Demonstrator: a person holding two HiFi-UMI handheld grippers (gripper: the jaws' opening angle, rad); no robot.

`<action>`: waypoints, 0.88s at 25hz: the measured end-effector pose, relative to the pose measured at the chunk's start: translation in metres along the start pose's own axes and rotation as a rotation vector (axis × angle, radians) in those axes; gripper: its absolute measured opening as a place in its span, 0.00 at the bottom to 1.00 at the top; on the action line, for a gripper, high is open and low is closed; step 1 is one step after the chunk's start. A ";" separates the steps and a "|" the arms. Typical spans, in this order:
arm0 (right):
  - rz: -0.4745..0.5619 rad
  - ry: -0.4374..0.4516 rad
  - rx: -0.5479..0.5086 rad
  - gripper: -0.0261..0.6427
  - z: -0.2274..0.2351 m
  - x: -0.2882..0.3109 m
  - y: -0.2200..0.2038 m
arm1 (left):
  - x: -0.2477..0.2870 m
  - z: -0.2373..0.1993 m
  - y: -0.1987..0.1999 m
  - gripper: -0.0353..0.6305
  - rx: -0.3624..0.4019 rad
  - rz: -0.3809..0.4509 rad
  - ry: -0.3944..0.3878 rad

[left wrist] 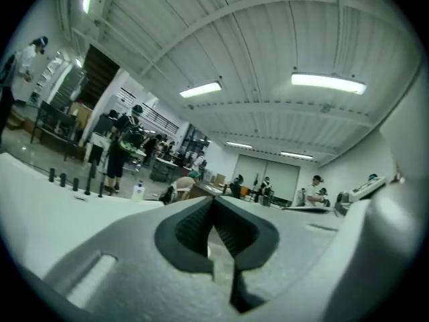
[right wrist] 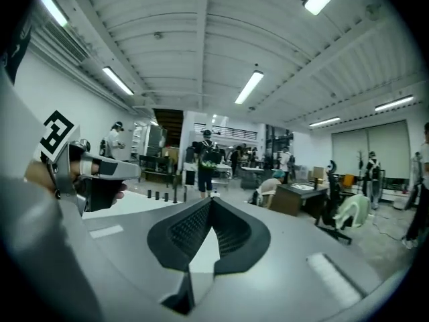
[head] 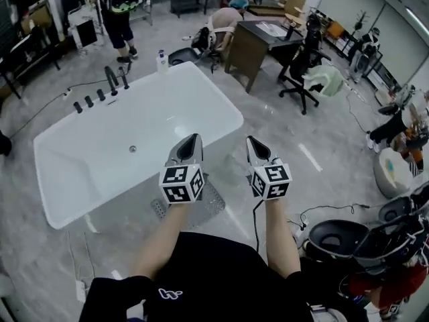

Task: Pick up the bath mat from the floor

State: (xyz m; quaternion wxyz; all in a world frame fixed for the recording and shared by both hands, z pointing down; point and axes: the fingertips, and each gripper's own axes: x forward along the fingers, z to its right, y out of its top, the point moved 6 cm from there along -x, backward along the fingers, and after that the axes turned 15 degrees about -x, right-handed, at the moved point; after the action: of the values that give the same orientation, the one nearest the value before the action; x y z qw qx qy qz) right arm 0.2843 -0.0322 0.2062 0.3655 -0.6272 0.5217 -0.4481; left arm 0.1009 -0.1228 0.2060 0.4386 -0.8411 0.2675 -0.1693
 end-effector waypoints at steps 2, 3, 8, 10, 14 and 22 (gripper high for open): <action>0.040 0.113 -0.003 0.05 -0.026 0.035 0.014 | -0.021 -0.036 0.019 0.05 -0.018 0.070 0.106; 0.063 0.177 0.008 0.05 -0.038 0.054 0.021 | -0.033 -0.053 0.028 0.05 -0.027 0.112 0.166; 0.097 0.330 -0.035 0.05 -0.083 0.121 0.037 | -0.077 -0.107 0.055 0.05 -0.053 0.261 0.370; 0.103 0.362 -0.137 0.05 -0.096 0.126 0.048 | -0.099 -0.110 0.054 0.05 -0.079 0.312 0.476; 0.143 0.442 -0.126 0.05 -0.092 0.137 0.054 | -0.115 -0.103 0.045 0.05 -0.093 0.371 0.588; 0.159 0.520 -0.097 0.05 -0.064 0.138 0.045 | -0.104 -0.073 0.040 0.05 -0.072 0.395 0.621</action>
State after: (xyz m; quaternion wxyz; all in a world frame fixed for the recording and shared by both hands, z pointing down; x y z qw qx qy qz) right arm 0.2168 -0.1760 0.2105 0.2228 -0.4651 0.6664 -0.5385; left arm -0.0321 -0.1270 0.2080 0.3310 -0.6966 0.5510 -0.3188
